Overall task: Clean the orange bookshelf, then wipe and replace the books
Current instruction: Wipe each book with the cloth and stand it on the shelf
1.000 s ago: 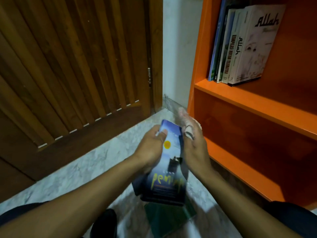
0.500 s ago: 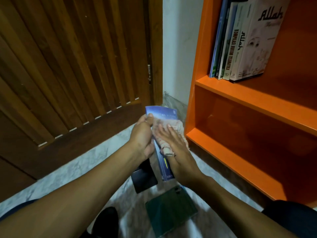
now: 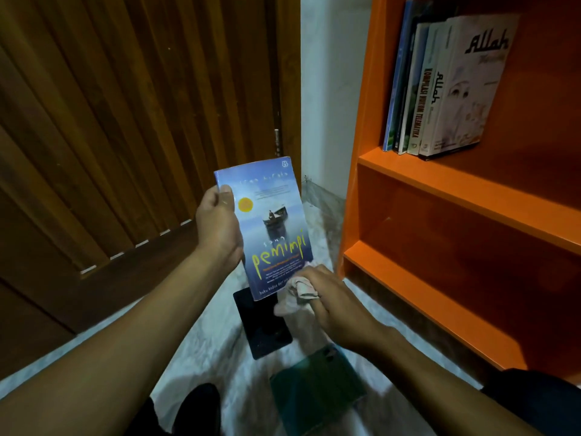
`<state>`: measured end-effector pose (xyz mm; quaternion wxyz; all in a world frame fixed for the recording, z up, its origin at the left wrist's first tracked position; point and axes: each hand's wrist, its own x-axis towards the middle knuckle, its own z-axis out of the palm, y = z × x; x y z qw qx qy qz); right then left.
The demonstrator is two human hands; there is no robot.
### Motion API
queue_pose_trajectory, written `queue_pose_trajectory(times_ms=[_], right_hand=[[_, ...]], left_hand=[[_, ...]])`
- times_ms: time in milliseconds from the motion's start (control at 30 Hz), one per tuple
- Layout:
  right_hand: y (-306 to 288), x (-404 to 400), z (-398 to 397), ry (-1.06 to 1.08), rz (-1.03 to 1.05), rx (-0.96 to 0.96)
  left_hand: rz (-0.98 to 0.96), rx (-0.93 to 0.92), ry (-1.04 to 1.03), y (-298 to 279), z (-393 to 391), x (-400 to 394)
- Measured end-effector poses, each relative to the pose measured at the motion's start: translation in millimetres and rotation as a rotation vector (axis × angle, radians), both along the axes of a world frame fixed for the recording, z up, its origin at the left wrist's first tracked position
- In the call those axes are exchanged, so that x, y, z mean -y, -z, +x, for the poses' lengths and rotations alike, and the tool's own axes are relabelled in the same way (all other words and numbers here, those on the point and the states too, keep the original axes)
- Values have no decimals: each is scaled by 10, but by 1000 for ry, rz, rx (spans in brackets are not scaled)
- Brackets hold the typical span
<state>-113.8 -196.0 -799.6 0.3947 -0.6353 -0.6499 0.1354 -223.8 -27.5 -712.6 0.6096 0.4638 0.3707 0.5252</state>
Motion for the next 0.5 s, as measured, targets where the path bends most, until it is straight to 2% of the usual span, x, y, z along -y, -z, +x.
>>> queue_pose_trajectory(times_ms=[67, 200, 333, 433, 500], right_hand=[[5, 4, 74, 76, -5, -56], [-83, -53, 159, 327, 32, -344], [-121, -84, 294, 235, 32, -610], [-255, -48, 378, 253, 88, -702], [-352, -59, 467, 285, 144, -710]], left_hand=[[105, 8, 46, -44, -12, 15], [299, -60, 227, -120, -18, 166], [338, -84, 434, -145, 14, 329], [372, -139, 505, -177, 0, 320], [419, -290, 591, -189, -38, 275]])
